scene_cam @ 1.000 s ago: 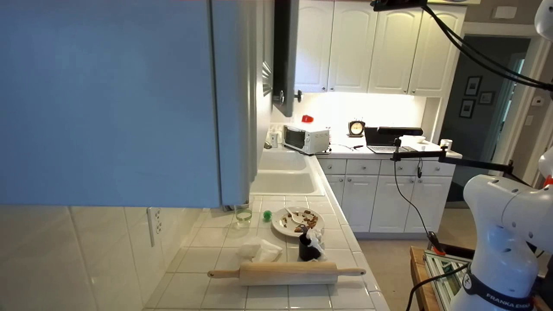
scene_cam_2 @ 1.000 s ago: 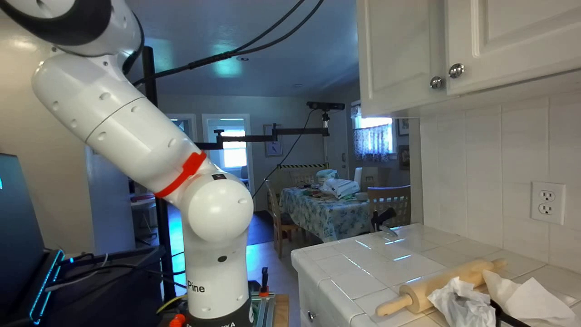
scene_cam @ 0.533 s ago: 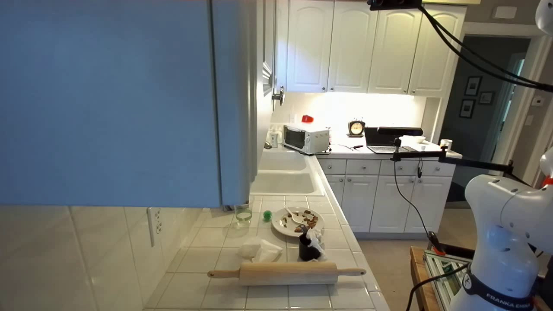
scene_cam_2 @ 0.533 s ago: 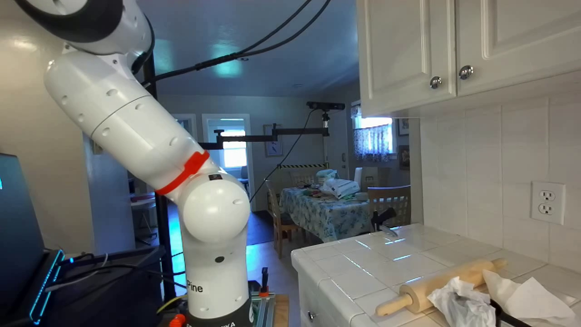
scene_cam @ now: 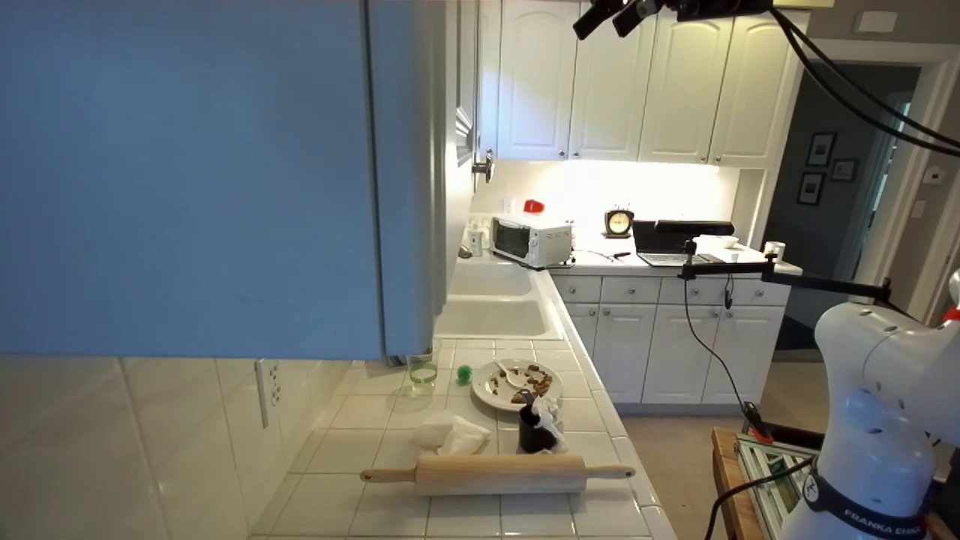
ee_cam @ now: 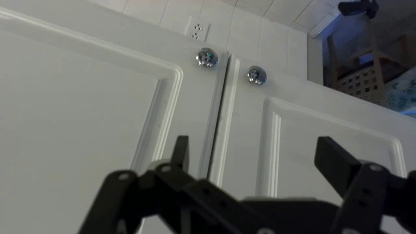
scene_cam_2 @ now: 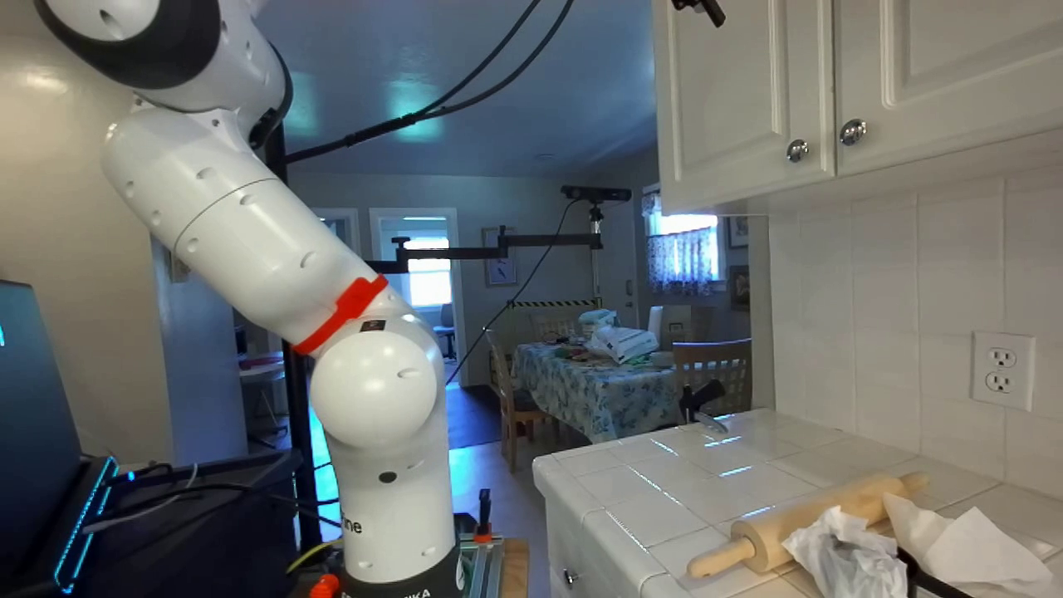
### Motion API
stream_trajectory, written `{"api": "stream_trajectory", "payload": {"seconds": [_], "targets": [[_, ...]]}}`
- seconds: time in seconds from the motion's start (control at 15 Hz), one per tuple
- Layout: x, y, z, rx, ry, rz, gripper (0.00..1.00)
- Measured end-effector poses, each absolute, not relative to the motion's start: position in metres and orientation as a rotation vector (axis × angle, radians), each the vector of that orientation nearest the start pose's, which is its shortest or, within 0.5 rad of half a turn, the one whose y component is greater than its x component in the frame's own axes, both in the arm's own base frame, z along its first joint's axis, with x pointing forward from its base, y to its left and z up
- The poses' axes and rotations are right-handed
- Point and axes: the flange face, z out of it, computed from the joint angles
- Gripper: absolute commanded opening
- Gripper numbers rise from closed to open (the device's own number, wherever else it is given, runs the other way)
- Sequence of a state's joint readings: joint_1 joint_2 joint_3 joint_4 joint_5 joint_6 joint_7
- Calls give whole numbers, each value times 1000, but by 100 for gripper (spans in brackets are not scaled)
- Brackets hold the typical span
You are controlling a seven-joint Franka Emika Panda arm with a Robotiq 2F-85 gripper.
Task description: Close the open upper cabinet.
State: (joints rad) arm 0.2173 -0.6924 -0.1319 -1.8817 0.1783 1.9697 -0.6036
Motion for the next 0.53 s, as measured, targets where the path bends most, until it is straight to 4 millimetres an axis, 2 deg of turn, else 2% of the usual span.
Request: {"api": "stream_trajectory", "payload": {"seconds": [0.2,0.53], "targets": [[324,9,825,-2680,-962,-1107,100],[322,9,823,-2683,-967,-1085,100]]}}
